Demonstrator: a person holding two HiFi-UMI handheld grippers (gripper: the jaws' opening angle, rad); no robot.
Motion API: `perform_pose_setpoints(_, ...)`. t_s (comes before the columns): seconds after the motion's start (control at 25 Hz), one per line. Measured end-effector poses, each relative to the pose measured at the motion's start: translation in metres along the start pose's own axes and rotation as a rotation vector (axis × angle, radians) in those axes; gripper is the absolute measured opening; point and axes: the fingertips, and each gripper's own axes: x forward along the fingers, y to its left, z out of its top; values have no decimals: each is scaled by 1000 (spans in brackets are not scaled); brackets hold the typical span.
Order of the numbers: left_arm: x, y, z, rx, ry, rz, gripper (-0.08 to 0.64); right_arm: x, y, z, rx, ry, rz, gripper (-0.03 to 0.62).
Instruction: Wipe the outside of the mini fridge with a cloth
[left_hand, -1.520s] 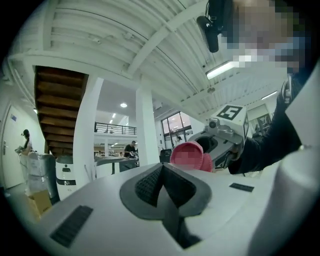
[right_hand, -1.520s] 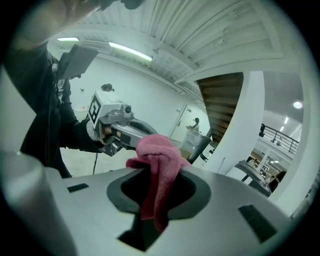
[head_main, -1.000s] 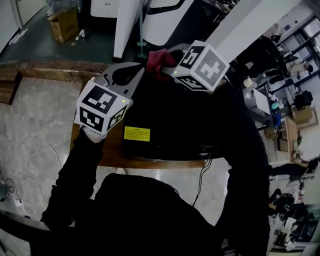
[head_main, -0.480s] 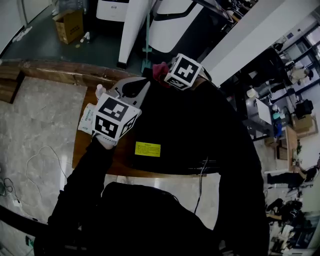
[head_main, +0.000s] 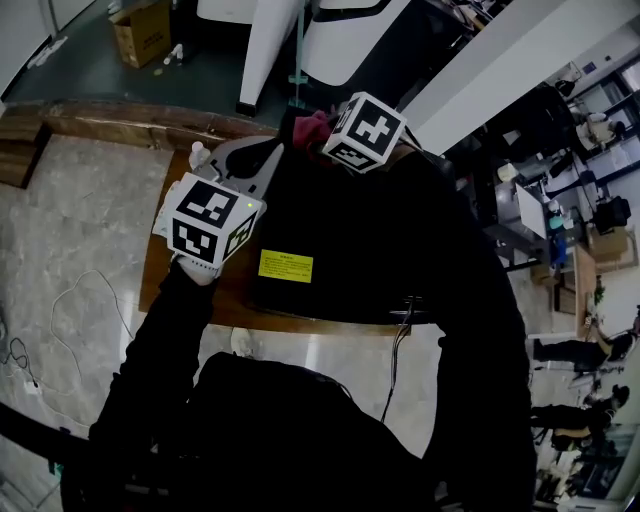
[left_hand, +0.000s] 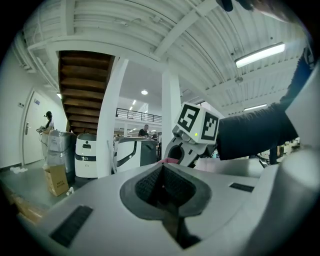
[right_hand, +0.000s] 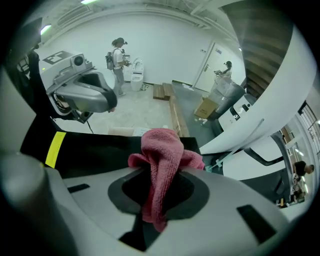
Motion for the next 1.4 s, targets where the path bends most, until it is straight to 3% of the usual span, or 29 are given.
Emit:
perform_pose_setpoints(0.56,-86,-98,10,43,18,102,2,-51,176,-13,-141,17,124,74)
perform_pose_setpoints(0.84,-131,-149,18,56,5,138,2,-73,241,-24,-193,31,137,74)
perform_pose_setpoints(1.04,-156,-188,22,72,1,174,2,-91,293,-42,-234,50,205,75)
perform_pose_setpoints(1.2,-177,-217,19,82,5,182,2,-103,309,-46,-235,-2,142,78)
perform_pose_setpoints(1.4,-186,-252,37,103,-23,170,2,-165,314,-54,-203,-92,58,78)
